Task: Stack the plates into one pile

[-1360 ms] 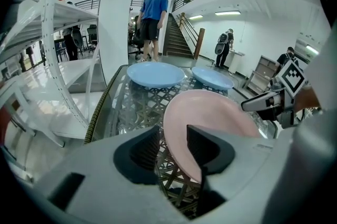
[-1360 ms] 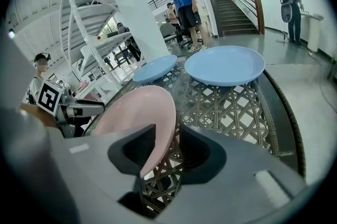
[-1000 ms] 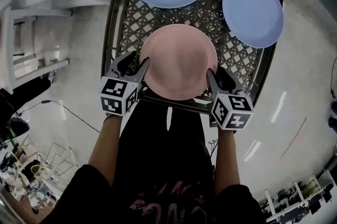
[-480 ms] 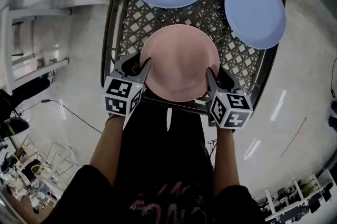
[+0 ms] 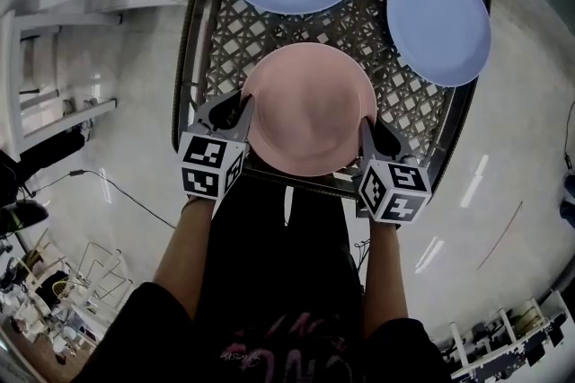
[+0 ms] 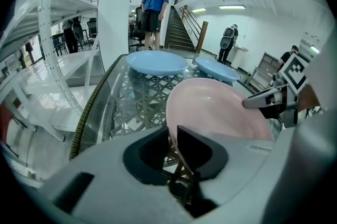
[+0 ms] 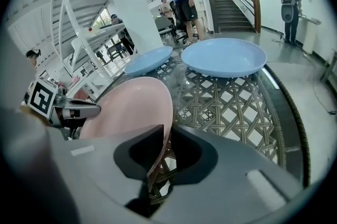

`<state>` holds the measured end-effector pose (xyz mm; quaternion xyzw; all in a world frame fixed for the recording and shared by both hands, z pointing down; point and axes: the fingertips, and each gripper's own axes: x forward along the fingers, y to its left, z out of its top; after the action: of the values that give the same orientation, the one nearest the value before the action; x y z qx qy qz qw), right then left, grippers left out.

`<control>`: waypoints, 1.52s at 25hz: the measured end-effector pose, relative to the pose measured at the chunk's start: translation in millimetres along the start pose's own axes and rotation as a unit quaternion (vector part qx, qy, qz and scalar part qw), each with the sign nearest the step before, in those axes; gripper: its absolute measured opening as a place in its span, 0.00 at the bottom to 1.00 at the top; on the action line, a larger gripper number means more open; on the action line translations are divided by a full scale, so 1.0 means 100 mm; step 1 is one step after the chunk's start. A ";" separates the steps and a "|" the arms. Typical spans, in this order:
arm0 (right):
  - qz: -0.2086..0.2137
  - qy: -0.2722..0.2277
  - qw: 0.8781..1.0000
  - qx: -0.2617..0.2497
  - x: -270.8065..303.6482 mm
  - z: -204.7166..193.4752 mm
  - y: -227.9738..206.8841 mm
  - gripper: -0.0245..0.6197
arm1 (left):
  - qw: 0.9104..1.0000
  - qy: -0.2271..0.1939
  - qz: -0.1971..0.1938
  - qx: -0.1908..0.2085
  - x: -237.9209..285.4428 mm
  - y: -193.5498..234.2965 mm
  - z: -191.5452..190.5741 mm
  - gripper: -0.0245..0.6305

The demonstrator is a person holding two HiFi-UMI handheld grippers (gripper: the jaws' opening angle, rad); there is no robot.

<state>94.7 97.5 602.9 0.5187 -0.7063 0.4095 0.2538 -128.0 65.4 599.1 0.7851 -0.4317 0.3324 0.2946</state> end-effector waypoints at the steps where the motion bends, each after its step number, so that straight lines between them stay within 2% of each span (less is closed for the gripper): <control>1: 0.000 0.000 1.000 0.001 0.00 0.00 0.00 0.12 | 1.000 -0.001 0.000 -0.002 0.00 0.00 0.00 0.11; 14: -0.001 -0.014 1.000 0.005 -0.07 0.07 0.02 0.11 | 1.000 -0.020 0.004 -0.010 -0.10 -0.01 0.08 0.10; 38: 0.005 -0.084 0.996 -0.015 -0.38 0.72 0.18 0.10 | 0.996 -0.090 0.018 -0.003 -0.47 0.03 0.68 0.10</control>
<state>95.7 58.9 528.6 0.5440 -0.7337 0.3552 0.1992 -131.4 35.2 522.0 0.8030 -0.4714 0.2642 0.2512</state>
